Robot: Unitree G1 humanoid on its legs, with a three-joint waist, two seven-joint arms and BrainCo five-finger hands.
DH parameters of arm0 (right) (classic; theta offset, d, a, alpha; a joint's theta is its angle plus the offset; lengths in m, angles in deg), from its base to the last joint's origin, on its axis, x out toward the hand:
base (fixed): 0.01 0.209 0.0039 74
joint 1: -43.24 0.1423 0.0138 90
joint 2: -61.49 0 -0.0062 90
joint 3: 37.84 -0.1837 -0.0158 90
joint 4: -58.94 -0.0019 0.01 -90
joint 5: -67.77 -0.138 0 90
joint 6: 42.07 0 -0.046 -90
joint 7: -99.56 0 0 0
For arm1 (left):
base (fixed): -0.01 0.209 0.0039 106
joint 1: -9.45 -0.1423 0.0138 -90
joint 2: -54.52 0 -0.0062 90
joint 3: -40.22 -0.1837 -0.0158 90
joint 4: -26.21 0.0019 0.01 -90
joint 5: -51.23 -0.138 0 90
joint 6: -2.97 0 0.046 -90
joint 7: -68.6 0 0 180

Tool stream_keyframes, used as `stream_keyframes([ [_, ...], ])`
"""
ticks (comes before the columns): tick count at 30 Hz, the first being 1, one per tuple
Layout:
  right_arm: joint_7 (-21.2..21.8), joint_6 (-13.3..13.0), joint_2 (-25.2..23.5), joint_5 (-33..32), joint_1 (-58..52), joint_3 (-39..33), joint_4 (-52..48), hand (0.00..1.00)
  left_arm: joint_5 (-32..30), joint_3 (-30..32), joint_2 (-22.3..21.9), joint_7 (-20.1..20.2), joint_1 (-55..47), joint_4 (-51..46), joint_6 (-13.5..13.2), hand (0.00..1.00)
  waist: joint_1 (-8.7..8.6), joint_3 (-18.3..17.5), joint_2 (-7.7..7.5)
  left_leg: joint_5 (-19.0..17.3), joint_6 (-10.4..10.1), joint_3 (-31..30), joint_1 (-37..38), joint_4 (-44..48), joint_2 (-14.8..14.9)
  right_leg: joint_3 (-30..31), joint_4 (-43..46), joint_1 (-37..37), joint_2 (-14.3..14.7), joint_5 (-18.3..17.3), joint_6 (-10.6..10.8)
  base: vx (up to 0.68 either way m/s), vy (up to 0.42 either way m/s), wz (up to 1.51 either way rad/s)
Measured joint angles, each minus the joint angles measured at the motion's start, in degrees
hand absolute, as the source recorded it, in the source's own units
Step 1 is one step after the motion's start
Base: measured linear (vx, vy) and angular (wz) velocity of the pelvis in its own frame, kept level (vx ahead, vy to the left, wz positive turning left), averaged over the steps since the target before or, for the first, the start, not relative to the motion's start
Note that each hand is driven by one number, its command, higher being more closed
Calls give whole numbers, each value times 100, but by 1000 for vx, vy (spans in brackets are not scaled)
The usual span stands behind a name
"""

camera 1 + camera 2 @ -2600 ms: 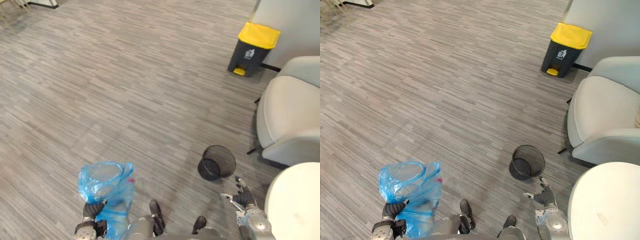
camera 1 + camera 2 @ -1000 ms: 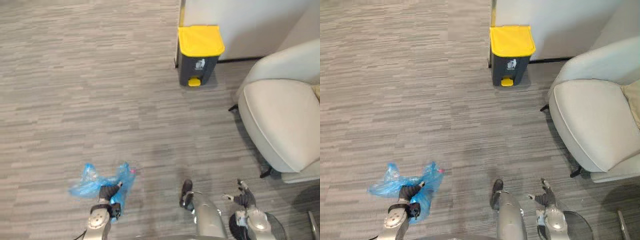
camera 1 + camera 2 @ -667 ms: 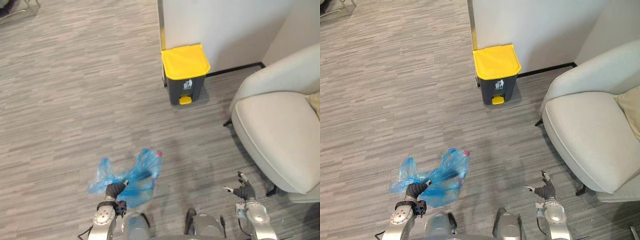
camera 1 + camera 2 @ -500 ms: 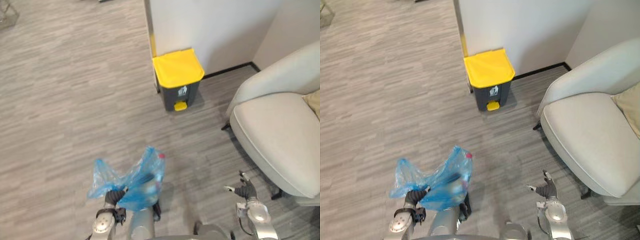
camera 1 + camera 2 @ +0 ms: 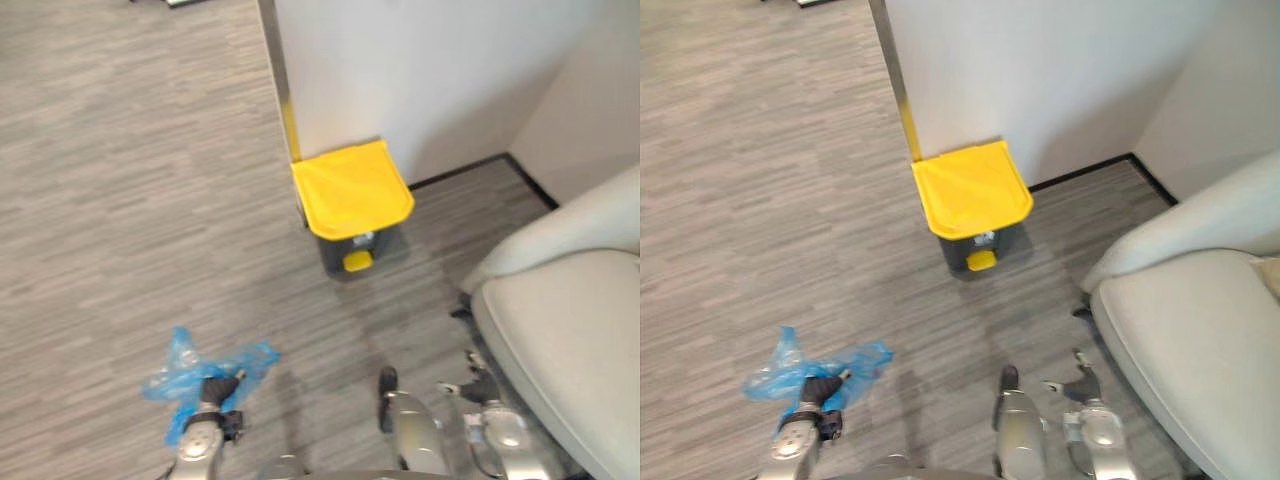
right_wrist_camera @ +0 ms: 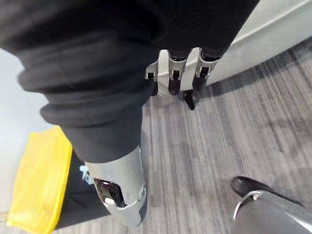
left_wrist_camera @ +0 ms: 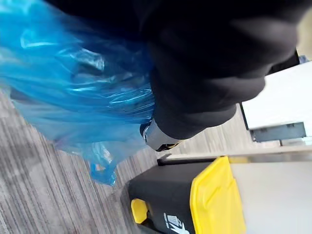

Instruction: Gather rubbish on tea table into small bin, then transfer packed bag to large trash can.

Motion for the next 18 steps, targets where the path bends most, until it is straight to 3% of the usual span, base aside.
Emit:
stream_keyframes([
  [2,-34,5,-155,-9,-2,-18,-87,0,1,-1,-13,2,1,0,-2,100,61,6,-9,-449,145,186,-555,1110,370,-111,-460,665,121,-27,-35,324,-109,4],
  [3,-50,-30,-182,-25,-5,-76,-199,0,2,-15,-17,12,-12,2,-2,100,91,23,-116,-613,341,387,-817,975,359,-116,-754,994,113,-30,-31,403,-60,-7],
  [5,-65,-58,-239,-65,13,-121,-248,0,1,-72,-19,23,-4,3,-1,100,181,5,-150,-671,439,620,-1083,172,263,-110,-1070,1244,113,-30,-24,305,35,-20],
  [6,-93,-57,-271,-73,25,-207,-230,0,-3,-155,-34,28,0,1,0,100,218,-11,-116,-580,388,618,-1206,-951,88,-90,-1136,1317,119,-42,76,285,134,-30],
  [7,-109,-51,-249,-74,14,-245,-195,0,-2,-165,-105,32,-21,1,-1,100,205,-60,50,51,291,618,-1230,-2102,-40,-54,-1136,1390,212,-154,266,284,160,-33],
  [8,-110,-45,-213,-72,-7,-258,-152,0,-2,-168,-142,33,-79,13,0,100,206,-59,123,611,546,531,-1268,-2290,-33,-9,-1106,1414,312,-245,388,286,132,-34],
  [10,-118,-13,-343,-73,-58,-274,-25,0,-3,-151,-118,35,-46,105,3,100,196,-172,-202,492,592,687,-1069,-2455,-325,229,-1256,1484,51,-346,551,274,112,-10],
  [12,-118,-13,-339,-72,-81,-282,-14,0,-6,-148,-121,36,7,103,4,100,184,-207,-261,400,695,759,-997,-2537,-494,277,-1221,1505,-107,-365,587,216,112,-4],
  [15,-117,-10,-348,-63,28,-277,70,0,-17,-147,-105,35,-85,101,13,100,173,-217,-247,116,730,931,-512,-2715,-670,496,-122,1254,-386,-399,747,154,93,-23],
  [17,-119,-12,-360,-62,59,-275,70,0,-21,-145,-37,32,-142,100,12,100,85,-246,-244,-8,751,904,-294,-2753,-700,525,636,1041,-497,-212,1027,154,79,1],
  [18,-121,-13,-364,-63,87,-266,77,0,-24,-146,59,28,-120,109,20,100,26,-243,-228,-16,756,833,-196,-2831,-697,545,1228,706,-547,-102,996,177,39,20],
])
